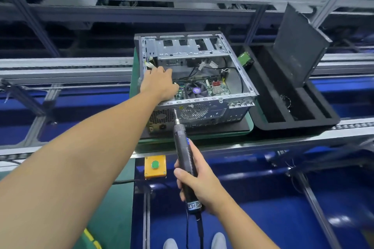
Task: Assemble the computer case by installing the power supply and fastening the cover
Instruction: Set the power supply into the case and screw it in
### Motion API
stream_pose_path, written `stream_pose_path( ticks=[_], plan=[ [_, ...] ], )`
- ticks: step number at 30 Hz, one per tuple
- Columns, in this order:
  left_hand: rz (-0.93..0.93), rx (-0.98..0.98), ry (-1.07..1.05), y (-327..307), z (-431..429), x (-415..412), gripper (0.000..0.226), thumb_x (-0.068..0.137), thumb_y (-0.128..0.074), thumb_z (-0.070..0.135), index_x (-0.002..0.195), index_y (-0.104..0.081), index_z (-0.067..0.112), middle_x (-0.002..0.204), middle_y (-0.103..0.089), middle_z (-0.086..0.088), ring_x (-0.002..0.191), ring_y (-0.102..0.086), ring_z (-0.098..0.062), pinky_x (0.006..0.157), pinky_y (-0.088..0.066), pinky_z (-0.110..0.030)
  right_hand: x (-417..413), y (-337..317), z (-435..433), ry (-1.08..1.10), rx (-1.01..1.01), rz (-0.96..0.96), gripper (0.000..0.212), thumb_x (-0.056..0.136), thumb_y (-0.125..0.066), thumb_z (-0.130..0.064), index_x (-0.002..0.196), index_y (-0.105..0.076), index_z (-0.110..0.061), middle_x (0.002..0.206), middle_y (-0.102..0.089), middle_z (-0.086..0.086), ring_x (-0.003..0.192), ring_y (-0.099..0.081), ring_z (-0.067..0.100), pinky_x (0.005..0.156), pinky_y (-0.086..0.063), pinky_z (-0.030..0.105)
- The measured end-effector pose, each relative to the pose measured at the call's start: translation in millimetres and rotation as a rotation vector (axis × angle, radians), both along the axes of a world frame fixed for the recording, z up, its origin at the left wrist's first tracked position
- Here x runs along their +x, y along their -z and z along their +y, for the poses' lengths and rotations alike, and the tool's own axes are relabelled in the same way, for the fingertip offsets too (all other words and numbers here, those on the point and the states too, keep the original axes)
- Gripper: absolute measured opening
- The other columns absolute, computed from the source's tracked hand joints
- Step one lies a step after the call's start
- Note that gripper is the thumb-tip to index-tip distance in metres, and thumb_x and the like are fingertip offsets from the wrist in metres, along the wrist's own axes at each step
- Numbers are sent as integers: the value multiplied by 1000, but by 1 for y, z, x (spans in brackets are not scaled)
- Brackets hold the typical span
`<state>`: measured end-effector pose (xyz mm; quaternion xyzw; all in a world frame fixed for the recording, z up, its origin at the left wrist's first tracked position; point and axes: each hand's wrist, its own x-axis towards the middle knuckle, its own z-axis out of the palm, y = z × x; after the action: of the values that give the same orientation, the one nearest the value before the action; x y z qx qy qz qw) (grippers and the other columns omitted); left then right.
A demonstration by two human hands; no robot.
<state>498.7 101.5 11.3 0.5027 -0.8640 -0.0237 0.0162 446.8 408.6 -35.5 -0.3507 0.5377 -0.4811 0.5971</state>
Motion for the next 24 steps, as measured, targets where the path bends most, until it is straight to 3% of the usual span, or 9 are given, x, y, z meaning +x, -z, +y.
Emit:
stream_pose_path(
  ticks=[9,15,19,24],
  plan=[
    [-5,4,11,-4,2,0,57,90,-39,45,137,-44,13,126,-51,-18,117,-46,-37,103,-32,-51,0,-4,-10,13,12,11,88,85,-76,-30,151,-28,-62,103,-65,2,74,-60,22,58,-54,36],
    [22,6,7,-3,3,0,55,90,-41,43,136,-45,13,127,-52,-17,118,-45,-36,105,-31,-50,-2,-8,-13,-1,19,26,79,86,-75,-31,140,-35,-73,100,-65,2,74,-60,21,58,-54,36],
    [20,2,5,-2,2,0,55,89,-41,43,135,-46,13,126,-51,-16,117,-45,-36,104,-31,-50,1,-12,-16,-10,86,-24,81,86,-76,-37,146,-31,-67,85,-65,3,72,-61,25,59,-56,36],
    [-17,-14,27,-3,-2,-1,56,87,-41,45,133,-49,13,123,-53,-18,113,-48,-38,100,-33,-50,4,-20,-18,12,72,-195,70,86,-78,-32,144,-46,-55,78,-61,-1,68,-57,21,52,-53,32]
  ],
)
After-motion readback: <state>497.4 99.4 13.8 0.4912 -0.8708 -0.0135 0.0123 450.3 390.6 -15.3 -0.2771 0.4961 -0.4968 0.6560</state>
